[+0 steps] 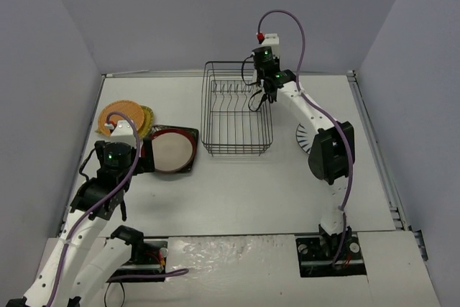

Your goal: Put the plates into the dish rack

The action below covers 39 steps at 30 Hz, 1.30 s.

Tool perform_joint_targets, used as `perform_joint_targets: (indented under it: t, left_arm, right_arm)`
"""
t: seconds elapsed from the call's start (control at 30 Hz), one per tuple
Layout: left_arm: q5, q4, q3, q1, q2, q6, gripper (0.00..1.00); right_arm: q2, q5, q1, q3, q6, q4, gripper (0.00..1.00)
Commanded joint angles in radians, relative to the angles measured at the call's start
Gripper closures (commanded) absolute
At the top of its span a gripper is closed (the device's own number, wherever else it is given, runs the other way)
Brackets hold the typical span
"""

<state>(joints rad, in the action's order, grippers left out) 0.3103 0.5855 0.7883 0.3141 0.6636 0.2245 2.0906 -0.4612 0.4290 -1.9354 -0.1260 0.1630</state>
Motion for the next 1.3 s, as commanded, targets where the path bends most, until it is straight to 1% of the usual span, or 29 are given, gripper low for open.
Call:
perform_joint_targets:
  t: [0.0,0.13,0.17,0.27,0.3,0.4,0.47,0.53,0.6,0.67,0.73,0.8,0.9,0.97,1.03,1.1,1.17,1.23,1.27]
  left_arm:
    - [0.02,-0.038,0.046,0.003,-0.001,0.005,0.03]
    - [0.024,-0.039,0.043,0.003,-0.008,0.004,0.03]
    - [0.024,-0.039,0.043,0.003,-0.008,0.004,0.03]
    - [0.022,-0.041,0.043,0.003,-0.005,0.003,0.03]
    - [0.021,-0.041,0.043,0.003,-0.004,0.001,0.03]
    - [0.018,-0.041,0.043,0.003,-0.003,0.002,0.03]
    - [0.018,-0.041,0.043,0.003,-0.005,0.001,0.03]
    - [0.019,-0.039,0.043,0.003,-0.007,0.001,0.03]
    - [0.019,-0.039,0.043,0.003,-0.011,0.003,0.03]
    - [0.017,-0.039,0.043,0.003,-0.014,0.003,0.03]
    - [0.016,-0.039,0.043,0.004,-0.016,0.003,0.03]
    - [0.013,-0.039,0.043,0.005,-0.018,0.004,0.03]
    - [0.011,-0.044,0.044,0.005,-0.019,0.003,0.03]
    - [0.005,-0.046,0.042,0.005,-0.019,0.003,0.03]
    - [-0.003,-0.05,0.042,0.005,-0.018,0.003,0.03]
    - [-0.016,-0.05,0.042,0.005,-0.016,0.001,0.03]
    - [-0.019,-0.052,0.042,0.005,-0.015,0.001,0.03]
    - [-0.028,-0.054,0.042,0.005,-0.013,0.001,0.03]
    - [-0.03,-0.056,0.042,0.005,-0.013,0.001,0.03]
  right_arm:
    - [-0.014,-0.046,0.002,-0.031,-0.026,-0.135,1.0]
    - [-0.025,-0.026,0.006,0.031,-0.056,-0.18,1.0]
    - [-0.027,-0.018,0.009,0.044,-0.055,-0.196,0.96]
    - [-0.032,-0.002,0.012,0.059,-0.053,-0.205,0.76]
    - [-0.034,0.006,0.013,0.063,-0.055,-0.206,0.66]
    - [-0.048,0.034,0.013,0.072,-0.064,-0.206,0.48]
    - [-0.067,0.048,0.013,0.082,-0.067,-0.204,0.39]
    - [-0.092,0.044,0.011,0.091,-0.067,-0.197,0.34]
    - [-0.156,0.04,0.003,0.117,-0.093,-0.179,0.24]
    - [-0.223,0.057,-0.026,0.151,-0.127,-0.17,0.19]
    - [-0.292,0.107,-0.056,0.197,-0.168,-0.159,0.16]
    - [-0.402,0.204,-0.133,0.301,-0.213,-0.137,0.14]
    - [-0.52,0.324,-0.251,0.43,-0.273,-0.135,0.11]
    - [-0.605,0.432,-0.335,0.516,-0.291,-0.135,0.09]
    - [-0.655,0.503,-0.419,0.635,-0.307,-0.132,0.09]
    - [-0.697,0.554,-0.589,0.738,-0.341,-0.134,0.09]
    - [-0.728,0.622,-0.68,0.851,-0.357,-0.134,0.11]
    - [-0.735,0.647,-0.805,0.927,-0.39,-0.135,0.12]
    - [-0.732,0.635,-0.824,0.95,-0.399,-0.135,0.12]
